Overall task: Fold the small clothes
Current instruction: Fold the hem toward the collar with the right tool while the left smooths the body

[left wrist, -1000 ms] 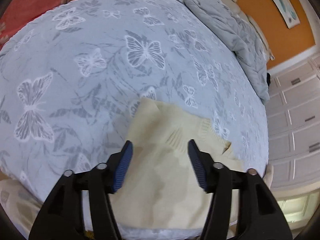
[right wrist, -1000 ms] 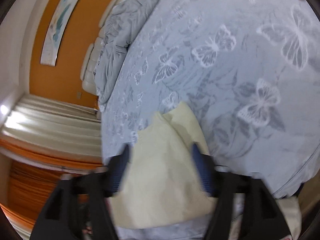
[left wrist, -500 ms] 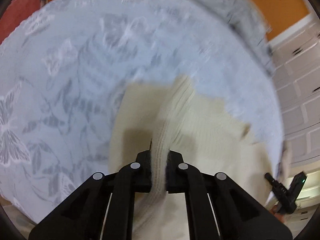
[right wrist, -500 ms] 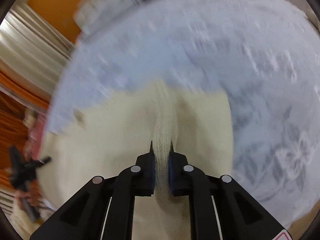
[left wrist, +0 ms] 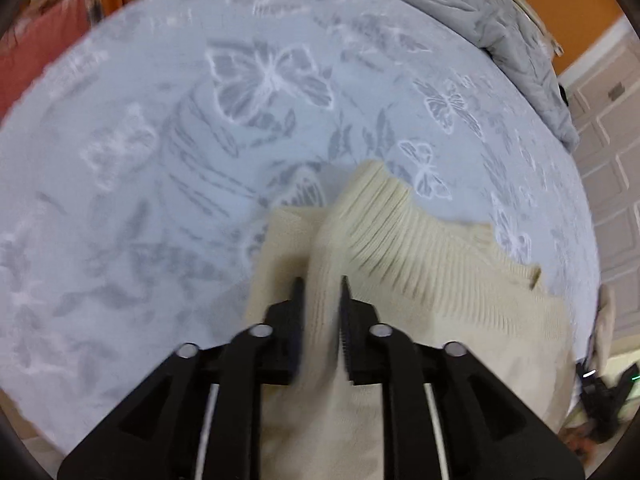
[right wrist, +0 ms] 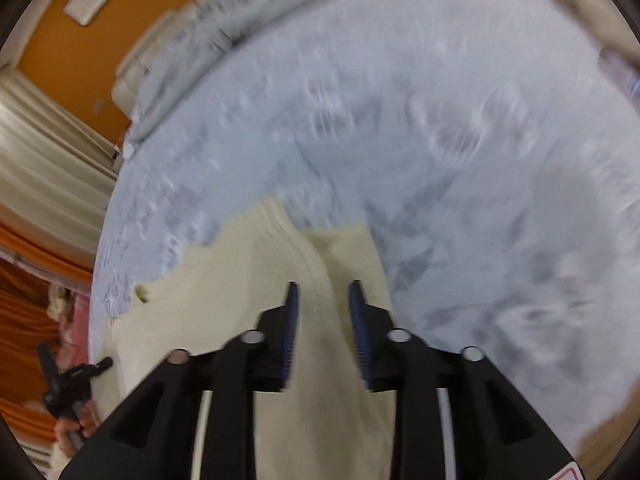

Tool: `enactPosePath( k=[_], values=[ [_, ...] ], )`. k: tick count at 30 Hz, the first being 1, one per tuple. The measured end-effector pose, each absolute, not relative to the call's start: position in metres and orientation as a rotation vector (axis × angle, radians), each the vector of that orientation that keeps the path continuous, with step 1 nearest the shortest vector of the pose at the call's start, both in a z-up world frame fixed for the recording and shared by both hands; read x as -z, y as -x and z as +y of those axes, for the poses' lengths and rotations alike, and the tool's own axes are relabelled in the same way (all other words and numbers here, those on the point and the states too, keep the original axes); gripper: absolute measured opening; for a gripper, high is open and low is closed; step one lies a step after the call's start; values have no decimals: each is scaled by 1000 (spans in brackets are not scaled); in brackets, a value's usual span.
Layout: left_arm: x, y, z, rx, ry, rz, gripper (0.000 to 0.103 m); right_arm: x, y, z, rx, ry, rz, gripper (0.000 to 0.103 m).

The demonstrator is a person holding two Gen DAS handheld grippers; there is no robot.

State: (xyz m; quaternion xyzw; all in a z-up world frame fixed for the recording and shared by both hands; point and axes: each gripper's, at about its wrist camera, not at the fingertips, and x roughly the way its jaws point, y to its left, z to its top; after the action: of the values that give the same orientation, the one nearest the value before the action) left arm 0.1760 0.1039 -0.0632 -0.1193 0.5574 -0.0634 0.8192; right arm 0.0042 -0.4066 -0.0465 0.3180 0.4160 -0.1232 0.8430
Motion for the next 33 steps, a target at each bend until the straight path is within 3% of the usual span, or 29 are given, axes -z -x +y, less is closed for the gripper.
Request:
enactPosePath(
  k=[1, 2, 4, 6, 10, 12, 13, 16, 17, 18, 21, 22, 26, 27, 28, 30, 33],
  values=[
    [55, -169, 105, 139, 229, 1166, 32, 29, 8, -397, 250, -624, 851, 46],
    [43, -159, 106, 149, 210, 1132, 42, 19, 14, -389, 236, -603, 841, 47],
    [23, -126, 109, 171, 209, 1083, 54, 9, 28, -368, 164, -597, 849, 46],
    [18, -96, 104, 234, 222, 1086, 54, 15, 35, -329, 76, -595, 897, 43],
    [51, -60, 87, 285, 237, 1202, 53, 65, 38, -274, 39, -547, 1114, 25],
    [74, -57, 88, 231, 196, 1236, 46, 98, 37, -276, 161, -507, 1290, 6],
    [83, -58, 92, 215, 204, 1258, 39, 106, 42, -289, 182, -617, 1305, 2],
    [88, -60, 105, 231, 278, 1263, 39, 89, 49, -308, 241, -652, 1309, 0],
    [87, -60, 105, 233, 275, 1266, 39, 72, 56, -315, 274, -642, 1246, 2],
    [85, -62, 103, 237, 257, 1265, 39, 51, 66, -334, 323, -656, 1142, 10],
    [86, -62, 99, 237, 215, 1257, 40, 38, 69, -362, 416, -623, 1072, 50],
    [85, -59, 98, 233, 205, 1250, 41, 40, 65, -362, 401, -613, 1084, 56],
    [86, -50, 88, 223, 157, 1227, 45, 65, 34, -348, 324, -490, 1177, 63],
    [86, -51, 84, 220, 150, 1226, 45, 73, 30, -343, 327, -441, 1212, 50],
    [86, -48, 84, 219, 147, 1225, 45, 74, 25, -345, 326, -442, 1221, 24],
    [86, -50, 85, 222, 153, 1232, 44, 66, 31, -359, 338, -512, 1188, 15],
    [88, -51, 89, 229, 182, 1241, 44, 80, 42, -378, 380, -617, 1196, 14]
  ],
)
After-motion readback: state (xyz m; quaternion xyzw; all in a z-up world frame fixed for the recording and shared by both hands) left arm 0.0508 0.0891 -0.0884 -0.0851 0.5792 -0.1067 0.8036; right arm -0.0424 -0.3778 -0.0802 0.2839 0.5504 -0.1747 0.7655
